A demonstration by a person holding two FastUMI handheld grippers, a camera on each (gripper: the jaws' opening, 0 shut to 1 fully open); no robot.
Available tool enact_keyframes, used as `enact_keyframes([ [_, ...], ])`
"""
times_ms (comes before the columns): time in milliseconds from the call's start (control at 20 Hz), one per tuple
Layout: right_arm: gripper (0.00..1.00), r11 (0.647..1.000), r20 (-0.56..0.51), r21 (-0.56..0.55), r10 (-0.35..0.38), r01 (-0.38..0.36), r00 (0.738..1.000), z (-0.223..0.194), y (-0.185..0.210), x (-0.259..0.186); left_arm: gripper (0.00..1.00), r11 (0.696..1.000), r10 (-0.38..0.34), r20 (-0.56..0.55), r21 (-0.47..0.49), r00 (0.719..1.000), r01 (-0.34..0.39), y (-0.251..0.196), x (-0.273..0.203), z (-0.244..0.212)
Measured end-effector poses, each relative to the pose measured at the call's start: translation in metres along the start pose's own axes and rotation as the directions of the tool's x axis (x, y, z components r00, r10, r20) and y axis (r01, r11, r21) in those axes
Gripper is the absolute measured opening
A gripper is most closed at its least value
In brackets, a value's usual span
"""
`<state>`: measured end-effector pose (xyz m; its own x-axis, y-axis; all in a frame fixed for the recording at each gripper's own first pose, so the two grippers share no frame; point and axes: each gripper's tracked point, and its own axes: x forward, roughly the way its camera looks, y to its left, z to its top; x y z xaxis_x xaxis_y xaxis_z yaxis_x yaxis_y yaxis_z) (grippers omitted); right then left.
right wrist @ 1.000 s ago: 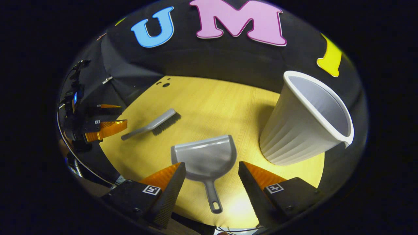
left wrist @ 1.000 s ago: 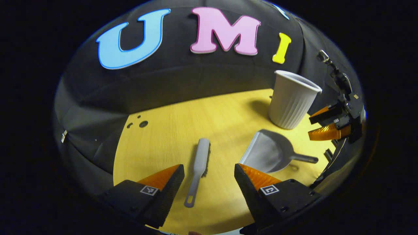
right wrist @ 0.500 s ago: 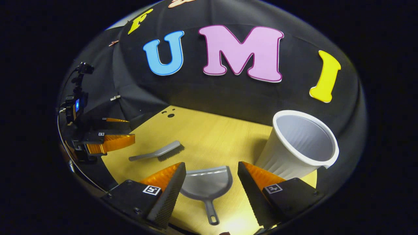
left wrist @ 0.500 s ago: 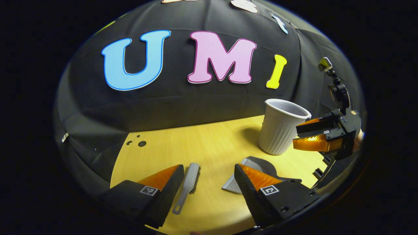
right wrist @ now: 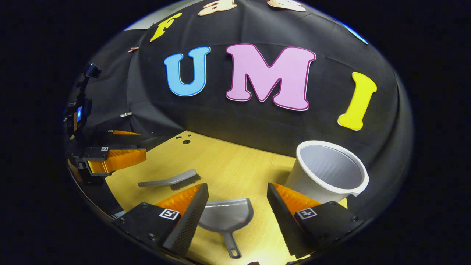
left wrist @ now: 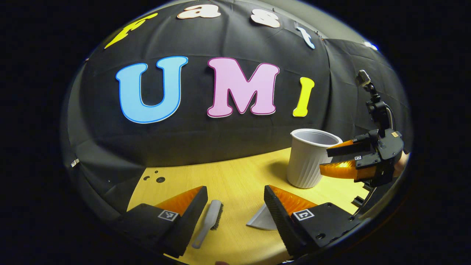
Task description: Pick up the small broom and dustpan from the desktop, sweep the trash into the dustpan with the broom, and then empty the trash into the garbage bin.
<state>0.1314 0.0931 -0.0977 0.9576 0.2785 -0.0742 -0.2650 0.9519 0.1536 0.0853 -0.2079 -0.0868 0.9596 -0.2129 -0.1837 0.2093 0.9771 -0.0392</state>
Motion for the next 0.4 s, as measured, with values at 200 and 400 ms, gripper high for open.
enact_keyframes([
  [200, 0.99, 1.000, -0.003, 0.000, -0.004, 0.004, 1.000, 0.0004, 0.0015, -0.0032, 0.97, 1.000, -0.009, -0.013, -0.029, 1.000, 0.009, -0.0018, 0.0016, -0.0026],
  [400, 0.99, 1.000, 0.012, 0.014, 0.004, -0.004, 1.000, 0.0024, 0.0029, -0.0061, 0.97, 0.999, -0.003, -0.019, -0.038, 1.000, 0.002, 0.0010, 0.0014, -0.0039],
])
